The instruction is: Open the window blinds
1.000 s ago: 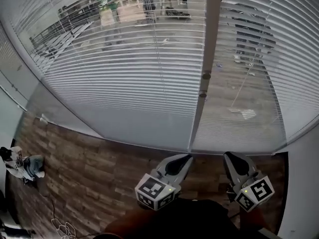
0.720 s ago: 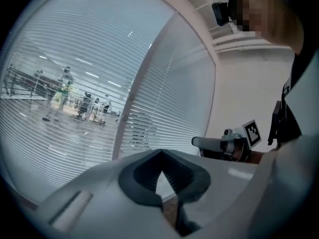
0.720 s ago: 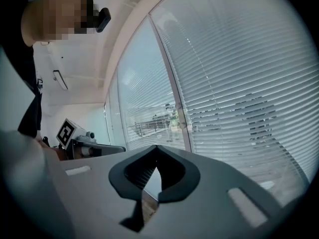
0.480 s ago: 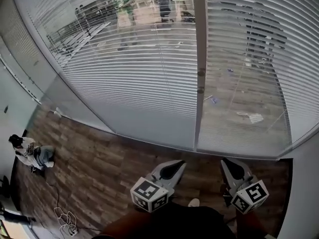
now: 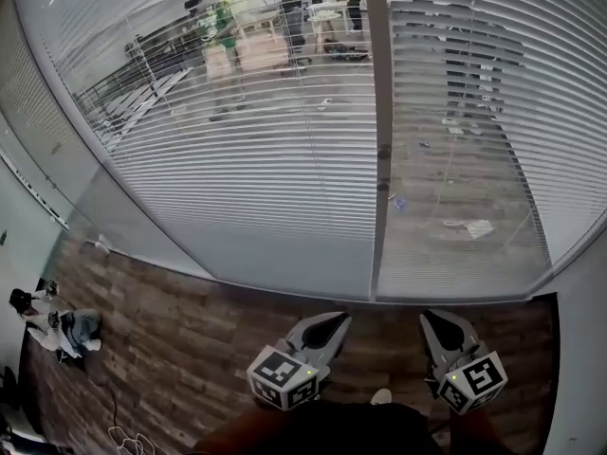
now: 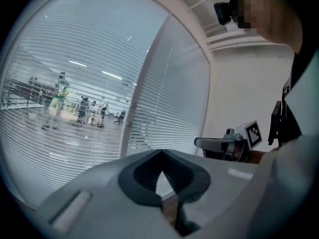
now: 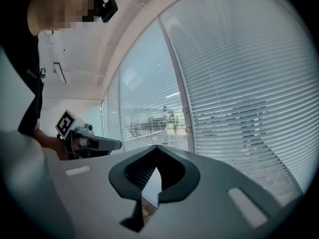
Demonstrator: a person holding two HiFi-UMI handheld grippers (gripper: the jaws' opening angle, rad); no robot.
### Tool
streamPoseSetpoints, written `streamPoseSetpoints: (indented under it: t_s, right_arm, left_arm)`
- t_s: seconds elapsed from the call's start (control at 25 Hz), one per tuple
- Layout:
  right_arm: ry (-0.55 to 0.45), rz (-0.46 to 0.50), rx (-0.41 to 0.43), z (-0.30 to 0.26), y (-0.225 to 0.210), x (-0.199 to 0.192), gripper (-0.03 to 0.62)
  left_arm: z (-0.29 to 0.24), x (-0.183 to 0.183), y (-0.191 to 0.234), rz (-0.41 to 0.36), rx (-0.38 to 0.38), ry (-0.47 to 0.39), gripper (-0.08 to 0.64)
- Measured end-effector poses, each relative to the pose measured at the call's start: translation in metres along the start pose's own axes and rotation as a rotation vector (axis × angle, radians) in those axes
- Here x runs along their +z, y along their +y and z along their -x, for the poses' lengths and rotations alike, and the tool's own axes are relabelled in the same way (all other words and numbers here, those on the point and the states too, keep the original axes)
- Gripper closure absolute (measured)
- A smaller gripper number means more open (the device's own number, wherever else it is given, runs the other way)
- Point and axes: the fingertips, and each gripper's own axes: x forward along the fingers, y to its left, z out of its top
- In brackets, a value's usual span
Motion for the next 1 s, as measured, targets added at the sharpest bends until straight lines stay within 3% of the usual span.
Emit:
streamPoseSetpoints:
  t_s: [0.4, 1.0]
  right_arm:
    - [0.014, -0.014, -0.090, -0.042, 0.043, -0.017, 0.568]
    - [0.020, 0.008, -0.112, -0.035, 0.058, -0.006, 0.569]
  left_arm:
    - [0.030, 0.012, 0.052, -0.046, -0.052, -0.034, 0.560]
    - [0.044, 0.018, 0.053, -0.033, -0.050, -0.072, 0.559]
